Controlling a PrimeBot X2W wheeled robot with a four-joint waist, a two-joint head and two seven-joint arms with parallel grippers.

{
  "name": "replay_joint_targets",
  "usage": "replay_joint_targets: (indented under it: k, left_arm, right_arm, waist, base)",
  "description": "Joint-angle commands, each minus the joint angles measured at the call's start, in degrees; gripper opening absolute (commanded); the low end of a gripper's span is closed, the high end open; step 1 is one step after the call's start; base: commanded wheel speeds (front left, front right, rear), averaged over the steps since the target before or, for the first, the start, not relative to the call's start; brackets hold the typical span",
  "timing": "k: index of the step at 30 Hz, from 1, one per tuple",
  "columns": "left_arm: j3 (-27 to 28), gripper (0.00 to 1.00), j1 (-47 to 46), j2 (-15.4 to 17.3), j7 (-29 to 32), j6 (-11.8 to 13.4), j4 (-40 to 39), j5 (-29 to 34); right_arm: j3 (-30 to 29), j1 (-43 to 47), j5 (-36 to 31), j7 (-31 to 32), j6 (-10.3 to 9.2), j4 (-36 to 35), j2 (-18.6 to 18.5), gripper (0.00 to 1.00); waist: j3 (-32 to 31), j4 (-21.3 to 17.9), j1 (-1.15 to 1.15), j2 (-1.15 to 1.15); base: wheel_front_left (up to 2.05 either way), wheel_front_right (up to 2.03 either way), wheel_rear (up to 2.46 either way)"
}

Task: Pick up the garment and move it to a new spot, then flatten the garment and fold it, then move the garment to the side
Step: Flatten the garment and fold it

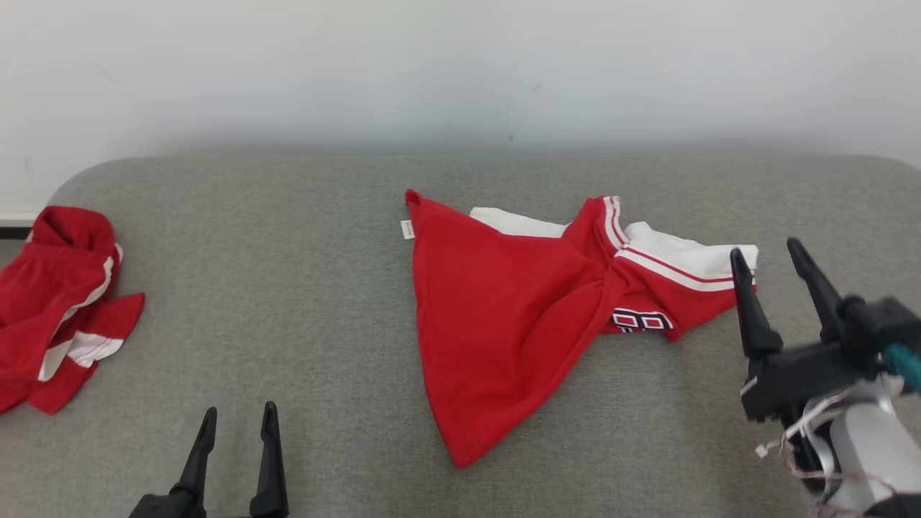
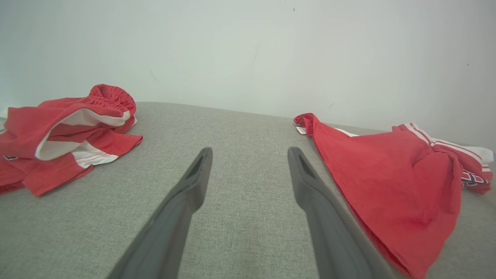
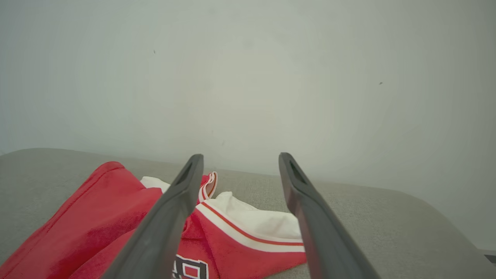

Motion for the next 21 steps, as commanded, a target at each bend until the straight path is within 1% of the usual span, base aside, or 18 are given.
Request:
replay_joint_targets:
  k: [1,5,6,12,15,21]
  left_arm:
    - [0.5,1.00,0.7,0.0,-0.2,-0.2,-0.2,0.5]
    - [1.1,1.00,0.8,0.0,-0.2,-0.4,-0.1,1.1]
    - [1.1,1.00,0.8,0.0,-0.2,-0.4,-0.1,1.1]
    - [1.9,1.00,1.0,0.0,-0.2,-0.6,0.2,1.5]
    - [1.8,1.00,0.9,0.0,-0.2,-0.6,0.2,1.6]
    - [0.7,1.00,1.2,0.0,-0.2,-0.9,0.7,1.7]
  right_arm:
    - [-1.6,2.7,-1.1,0.0,-0.14,-2.3,1.2,1.00]
    - [-5.2,9.9,-3.0,0.0,-0.14,-9.1,4.1,1.00]
    - [-5.2,9.9,-3.0,0.0,-0.14,-9.1,4.1,1.00]
    - [-6.9,17.0,-4.8,0.0,-0.14,-15.4,7.6,1.00]
    - [-7.2,19.0,-5.2,0.0,-0.14,-17.0,8.8,1.00]
    - [-8.0,21.3,-5.2,0.0,-0.14,-17.7,10.7,1.00]
  waist:
    - [-0.5,-1.8,0.01,0.00]
    - [-0.7,-3.0,0.01,0.00]
    - [-0.7,-3.0,0.01,0.00]
    - [-1.1,-4.1,0.01,0.00]
    - [-1.2,-4.5,0.01,0.00]
    - [-1.7,-4.4,0.01,0.00]
  base:
    - [0.00,0.00,0.00]
    - [0.00,0.00,0.00]
    - [0.00,0.00,0.00]
    - [0.00,0.00,0.00]
    - [0.00,0.00,0.00]
    - [0.00,0.00,0.00]
